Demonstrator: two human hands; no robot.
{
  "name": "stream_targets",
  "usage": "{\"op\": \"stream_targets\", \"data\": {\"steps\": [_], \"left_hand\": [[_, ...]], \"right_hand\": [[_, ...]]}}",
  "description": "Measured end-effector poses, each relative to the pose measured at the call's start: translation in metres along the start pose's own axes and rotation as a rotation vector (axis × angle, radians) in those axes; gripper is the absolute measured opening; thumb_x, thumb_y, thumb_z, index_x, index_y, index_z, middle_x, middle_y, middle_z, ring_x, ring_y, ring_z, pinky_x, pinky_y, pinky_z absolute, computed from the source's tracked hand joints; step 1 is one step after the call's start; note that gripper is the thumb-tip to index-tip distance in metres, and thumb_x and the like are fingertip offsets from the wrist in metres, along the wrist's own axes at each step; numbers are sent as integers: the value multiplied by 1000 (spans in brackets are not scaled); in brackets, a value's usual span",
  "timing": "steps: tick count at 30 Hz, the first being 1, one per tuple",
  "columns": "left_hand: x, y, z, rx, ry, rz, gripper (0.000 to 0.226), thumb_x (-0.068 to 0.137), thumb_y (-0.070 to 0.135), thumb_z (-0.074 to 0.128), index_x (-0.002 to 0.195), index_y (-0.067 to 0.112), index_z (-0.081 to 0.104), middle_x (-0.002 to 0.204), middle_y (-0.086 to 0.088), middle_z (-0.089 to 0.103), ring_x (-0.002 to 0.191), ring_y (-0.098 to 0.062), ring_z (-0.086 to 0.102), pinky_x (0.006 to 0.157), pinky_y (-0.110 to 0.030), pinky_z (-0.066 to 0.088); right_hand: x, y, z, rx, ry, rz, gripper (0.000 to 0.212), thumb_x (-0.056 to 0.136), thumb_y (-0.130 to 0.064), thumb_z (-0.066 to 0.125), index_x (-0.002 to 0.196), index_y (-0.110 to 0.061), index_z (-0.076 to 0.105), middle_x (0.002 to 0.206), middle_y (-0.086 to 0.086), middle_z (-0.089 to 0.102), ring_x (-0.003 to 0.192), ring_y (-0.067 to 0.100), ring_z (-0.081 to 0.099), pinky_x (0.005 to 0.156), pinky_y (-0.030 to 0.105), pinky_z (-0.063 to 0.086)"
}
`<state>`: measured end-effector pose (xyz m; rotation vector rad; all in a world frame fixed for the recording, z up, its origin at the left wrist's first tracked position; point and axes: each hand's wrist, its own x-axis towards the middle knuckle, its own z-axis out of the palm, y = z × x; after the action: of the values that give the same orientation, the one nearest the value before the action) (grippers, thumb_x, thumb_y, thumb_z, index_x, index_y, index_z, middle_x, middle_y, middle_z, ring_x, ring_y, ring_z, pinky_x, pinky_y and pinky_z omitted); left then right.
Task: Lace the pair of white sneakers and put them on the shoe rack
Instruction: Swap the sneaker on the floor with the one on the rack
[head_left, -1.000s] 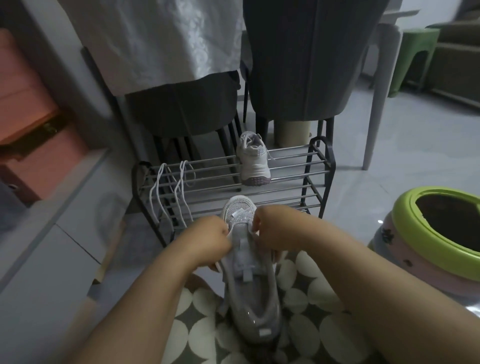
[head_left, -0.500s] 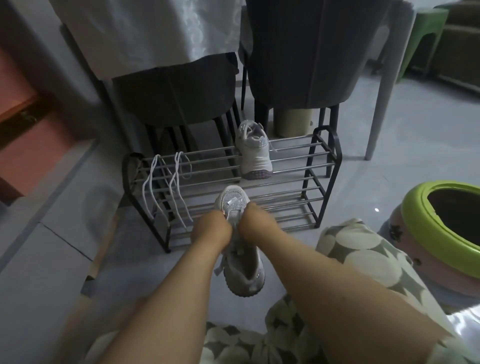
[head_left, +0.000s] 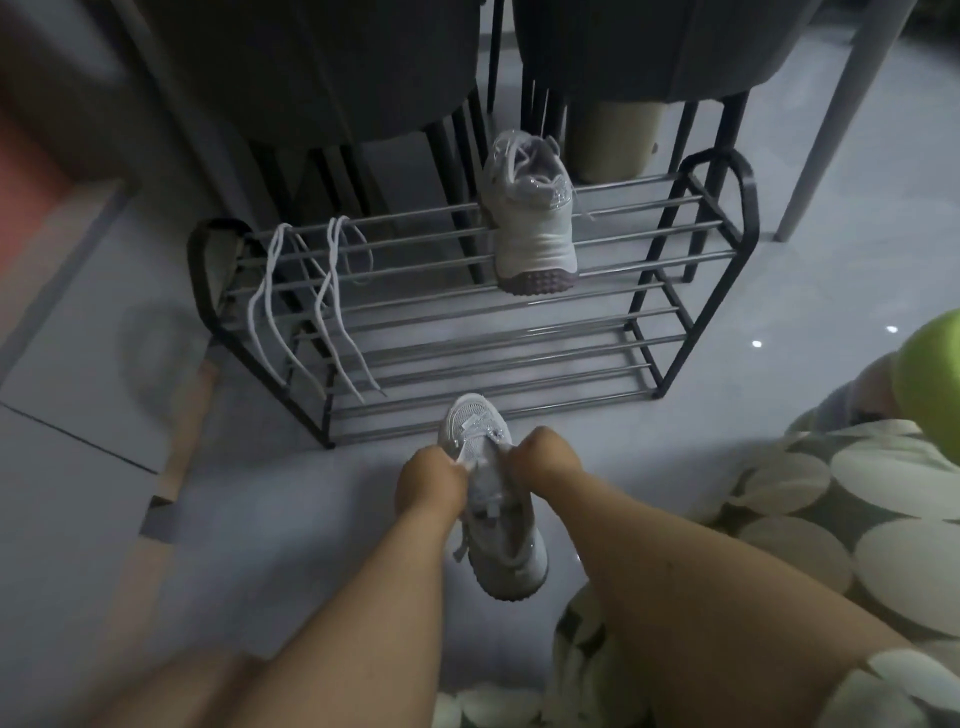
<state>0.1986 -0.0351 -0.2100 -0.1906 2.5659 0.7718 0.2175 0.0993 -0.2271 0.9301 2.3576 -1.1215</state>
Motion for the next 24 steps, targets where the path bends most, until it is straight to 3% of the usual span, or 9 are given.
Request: {"op": "stream_targets", "data": {"steps": [3, 11, 16, 19, 24], "left_hand": [[11, -12, 14, -62, -14, -23, 30, 86, 30, 66, 88, 1, 69, 95, -19, 71, 91, -35, 65, 74, -32, 48], [49, -29, 36, -96, -4, -124, 15, 88, 22, 63, 86, 8, 68, 98, -14, 72, 94, -30, 65, 74, -27, 44], [69, -34, 48, -88, -2, -140, 16, 89, 20, 62, 88, 5, 67, 98, -15, 71, 92, -30, 63, 67, -25, 37], [76, -37, 52, -95, -1, -157, 14, 90, 21, 62, 86, 8, 65, 97, -15, 70, 89, -29, 62, 66, -24, 34], [87, -40, 55, -87, -19, -171, 15, 91, 22, 60, 87, 8, 64, 100, -16, 70, 92, -30, 62, 67, -26, 35]], "right_hand": [[18, 13, 11, -5, -16, 16, 47, 87, -52, 56, 83, -6, 48, 76, 9, 47, 71, 26, 43, 66, 25, 34], [61, 29, 50, 23, 8, 76, 50, 83, -60, 56, 81, -12, 44, 71, 4, 42, 66, 26, 40, 65, 23, 34], [81, 34, 65, 31, 2, 88, 49, 84, -52, 58, 61, -19, 29, 55, -1, 28, 64, 24, 31, 58, 25, 31], [88, 32, 67, 45, 0, 82, 51, 85, -52, 57, 60, -20, 27, 54, -1, 27, 62, 23, 29, 52, 26, 28], [95, 28, 73, 28, -38, 92, 52, 85, -54, 55, 60, -18, 29, 55, 0, 29, 66, 25, 30, 60, 25, 32]]}}
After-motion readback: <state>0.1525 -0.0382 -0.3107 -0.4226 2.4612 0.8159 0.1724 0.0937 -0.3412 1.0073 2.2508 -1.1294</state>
